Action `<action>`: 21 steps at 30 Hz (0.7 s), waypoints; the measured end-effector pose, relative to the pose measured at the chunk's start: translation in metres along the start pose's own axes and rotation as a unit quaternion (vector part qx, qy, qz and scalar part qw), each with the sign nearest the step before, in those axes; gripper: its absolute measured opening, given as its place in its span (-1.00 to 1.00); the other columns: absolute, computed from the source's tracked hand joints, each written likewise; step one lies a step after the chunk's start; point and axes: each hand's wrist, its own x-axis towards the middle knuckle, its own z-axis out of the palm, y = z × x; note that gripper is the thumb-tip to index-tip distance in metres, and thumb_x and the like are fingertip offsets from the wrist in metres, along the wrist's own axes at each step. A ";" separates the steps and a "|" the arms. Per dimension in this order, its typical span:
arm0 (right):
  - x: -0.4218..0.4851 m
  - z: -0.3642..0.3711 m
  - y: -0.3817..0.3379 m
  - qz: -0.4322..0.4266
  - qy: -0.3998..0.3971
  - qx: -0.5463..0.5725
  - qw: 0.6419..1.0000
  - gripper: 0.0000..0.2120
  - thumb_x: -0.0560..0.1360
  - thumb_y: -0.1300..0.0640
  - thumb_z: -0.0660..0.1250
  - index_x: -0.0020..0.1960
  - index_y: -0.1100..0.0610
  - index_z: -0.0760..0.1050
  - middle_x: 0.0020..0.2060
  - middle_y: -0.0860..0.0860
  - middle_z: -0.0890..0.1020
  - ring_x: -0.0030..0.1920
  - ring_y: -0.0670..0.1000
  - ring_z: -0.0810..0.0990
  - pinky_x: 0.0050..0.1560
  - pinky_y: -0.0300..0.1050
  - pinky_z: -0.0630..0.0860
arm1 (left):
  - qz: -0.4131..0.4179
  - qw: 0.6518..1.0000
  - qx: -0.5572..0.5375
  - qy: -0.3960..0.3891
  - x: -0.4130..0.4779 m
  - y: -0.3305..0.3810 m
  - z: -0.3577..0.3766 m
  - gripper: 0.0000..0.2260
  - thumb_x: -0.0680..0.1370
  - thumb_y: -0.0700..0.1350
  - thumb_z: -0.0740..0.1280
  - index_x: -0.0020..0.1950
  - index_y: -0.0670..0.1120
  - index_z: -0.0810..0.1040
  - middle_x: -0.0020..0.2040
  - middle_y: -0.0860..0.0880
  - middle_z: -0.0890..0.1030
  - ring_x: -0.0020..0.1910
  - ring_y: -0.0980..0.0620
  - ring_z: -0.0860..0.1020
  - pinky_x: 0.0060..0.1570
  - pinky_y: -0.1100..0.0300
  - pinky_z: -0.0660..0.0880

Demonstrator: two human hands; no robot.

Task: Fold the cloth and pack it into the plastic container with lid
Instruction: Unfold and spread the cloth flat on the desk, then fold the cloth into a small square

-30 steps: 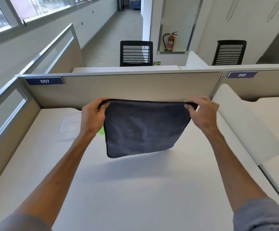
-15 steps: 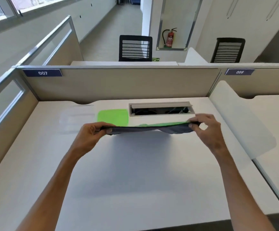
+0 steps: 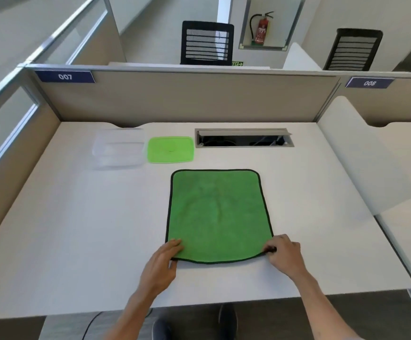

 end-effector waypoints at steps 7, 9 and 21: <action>-0.021 0.026 -0.011 -0.144 0.035 -0.155 0.977 -0.46 0.56 0.18 0.34 0.51 -0.12 0.48 0.55 -0.15 0.42 0.73 -0.02 0.08 0.72 0.31 -0.14 | 0.157 0.970 0.179 0.050 -0.009 0.012 0.025 -0.45 0.71 -0.08 0.17 0.73 -0.06 0.31 0.75 -0.06 0.26 0.74 -0.11 0.22 0.74 0.04 -0.05; -0.025 0.038 -0.018 -0.183 0.037 -0.150 0.971 -0.43 0.57 0.22 0.33 0.56 -0.08 0.43 0.58 -0.11 0.38 0.73 -0.01 0.10 0.75 0.27 -0.15 | 0.171 0.962 0.209 0.037 -0.005 0.025 0.027 -0.40 0.68 -0.15 0.36 0.73 -0.06 0.32 0.74 -0.07 0.29 0.73 -0.11 0.25 0.72 -0.08 0.23; -0.034 0.057 -0.023 -0.150 0.133 -0.083 0.976 -0.67 0.61 0.24 0.44 0.37 0.11 0.65 0.29 -0.01 0.70 0.30 0.05 0.67 0.46 0.13 0.51 | 0.084 0.974 0.194 0.081 -0.012 0.052 0.053 -0.30 0.41 -0.50 0.54 0.55 -0.18 0.58 0.54 -0.14 0.60 0.54 -0.15 0.56 0.64 -0.09 0.31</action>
